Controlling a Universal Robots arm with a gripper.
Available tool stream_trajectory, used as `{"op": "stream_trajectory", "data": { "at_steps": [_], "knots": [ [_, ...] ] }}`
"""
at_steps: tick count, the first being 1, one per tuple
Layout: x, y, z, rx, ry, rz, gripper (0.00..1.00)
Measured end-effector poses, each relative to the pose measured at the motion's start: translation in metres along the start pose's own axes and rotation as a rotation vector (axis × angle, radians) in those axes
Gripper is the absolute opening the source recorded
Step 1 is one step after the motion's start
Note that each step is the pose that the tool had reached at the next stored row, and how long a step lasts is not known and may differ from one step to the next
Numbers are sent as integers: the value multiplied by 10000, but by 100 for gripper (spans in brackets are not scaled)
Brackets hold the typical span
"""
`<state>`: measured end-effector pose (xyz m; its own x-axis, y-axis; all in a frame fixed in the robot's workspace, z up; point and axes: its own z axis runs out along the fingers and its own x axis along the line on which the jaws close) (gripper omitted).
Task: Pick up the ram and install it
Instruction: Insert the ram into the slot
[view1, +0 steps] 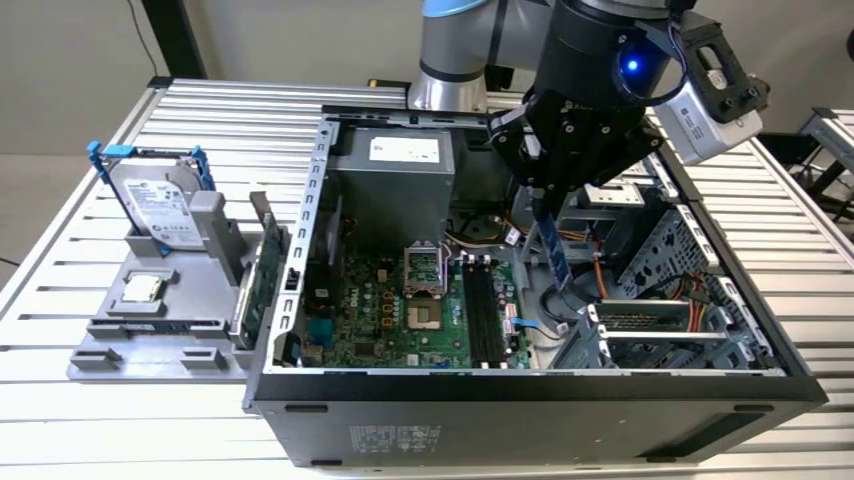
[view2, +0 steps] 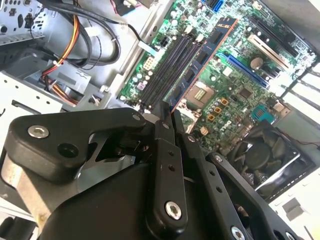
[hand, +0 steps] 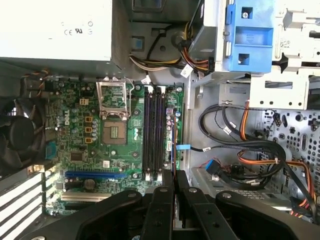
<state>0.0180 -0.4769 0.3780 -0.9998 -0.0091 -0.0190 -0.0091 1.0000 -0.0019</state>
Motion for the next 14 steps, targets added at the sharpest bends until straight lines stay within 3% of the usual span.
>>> {"op": "stream_trajectory", "data": {
  "at_steps": [14],
  "knots": [
    [-16, 0, 22, -3, -1, 1, 0]
  ]
}}
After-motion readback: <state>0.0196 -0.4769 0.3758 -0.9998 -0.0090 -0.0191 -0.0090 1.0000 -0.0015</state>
